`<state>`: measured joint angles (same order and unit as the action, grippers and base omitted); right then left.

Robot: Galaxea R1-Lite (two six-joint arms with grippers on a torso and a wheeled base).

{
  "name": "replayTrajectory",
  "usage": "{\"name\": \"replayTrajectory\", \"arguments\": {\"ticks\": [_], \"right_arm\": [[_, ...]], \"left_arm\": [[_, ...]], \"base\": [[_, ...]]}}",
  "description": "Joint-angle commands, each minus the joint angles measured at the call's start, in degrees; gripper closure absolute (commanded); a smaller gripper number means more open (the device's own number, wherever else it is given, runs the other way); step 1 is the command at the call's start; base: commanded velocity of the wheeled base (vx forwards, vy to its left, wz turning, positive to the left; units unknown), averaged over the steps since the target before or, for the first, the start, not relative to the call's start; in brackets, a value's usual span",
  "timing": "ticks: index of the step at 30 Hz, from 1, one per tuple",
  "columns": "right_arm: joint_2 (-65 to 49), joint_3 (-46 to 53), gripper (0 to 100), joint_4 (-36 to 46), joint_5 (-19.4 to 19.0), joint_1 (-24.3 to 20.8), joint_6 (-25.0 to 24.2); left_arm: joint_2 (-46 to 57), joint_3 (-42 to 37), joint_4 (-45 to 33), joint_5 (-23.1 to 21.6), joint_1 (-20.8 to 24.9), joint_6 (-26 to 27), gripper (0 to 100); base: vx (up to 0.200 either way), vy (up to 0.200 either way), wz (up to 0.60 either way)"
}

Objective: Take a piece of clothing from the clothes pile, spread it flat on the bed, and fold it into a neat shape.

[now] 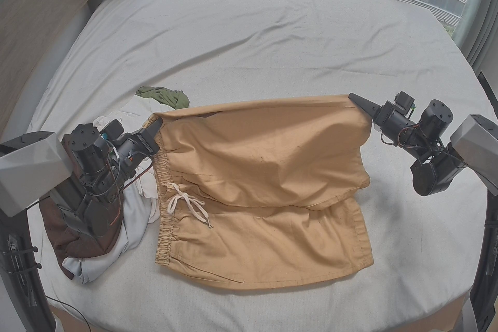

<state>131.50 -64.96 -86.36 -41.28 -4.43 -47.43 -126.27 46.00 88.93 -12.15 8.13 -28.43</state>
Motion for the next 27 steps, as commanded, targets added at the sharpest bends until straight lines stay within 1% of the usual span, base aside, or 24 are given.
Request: {"name": "replayTrajectory", "arguments": {"ticks": [1,9,10,17,20,22,23,24,25,27], "right_arm": [[1.7,-0.9,100,0.0,0.0,-0.1,0.1],[3.6,-3.2,100,0.1,0.0,-0.2,0.0],[3.6,-3.2,0,0.2,0.0,-0.2,0.0],[3.6,-3.3,0,1.6,0.1,0.1,-0.1],[1.6,0.2,0,0.9,0.1,0.2,0.1],[-1.9,4.5,0,0.6,0.1,0.2,0.6],[-2.1,4.8,0,0.5,0.1,0.2,0.7],[-4.6,8.4,0,0.5,0.1,0.2,1.6],[-4.6,8.4,0,0.5,0.1,0.2,1.6],[-7.3,12.8,0,0.5,0.1,0.1,3.0]], "left_arm": [[-0.5,0.2,0.0,-0.1,-0.1,0.0,100],[-1.1,0.7,0.0,-0.1,-0.1,0.0,100],[-1.1,0.7,0.0,-0.1,-0.1,0.0,0],[-1.7,0.1,0.1,-0.2,0.3,0.1,0],[-1.3,-1.3,0.1,-0.2,0.4,0.2,0],[0.0,-4.0,0.1,-0.5,0.6,0.2,0],[0.1,-4.2,0.1,-0.6,0.7,0.2,0],[1.6,-7.1,0.1,-0.9,1.1,0.1,0],[1.6,-7.1,0.1,-0.9,1.1,0.1,0],[3.7,-10.5,0.1,-2.0,1.1,0.1,0]], "base": [[0.0,0.0,0.0],[0.0,0.0,0.0],[0.0,0.0,0.0],[0.0,0.0,0.0],[0.0,0.0,0.0],[0.0,0.0,0.0],[0.0,0.0,0.0],[0.0,0.0,0.0],[0.0,0.0,0.0],[0.0,0.0,0.0]]}}
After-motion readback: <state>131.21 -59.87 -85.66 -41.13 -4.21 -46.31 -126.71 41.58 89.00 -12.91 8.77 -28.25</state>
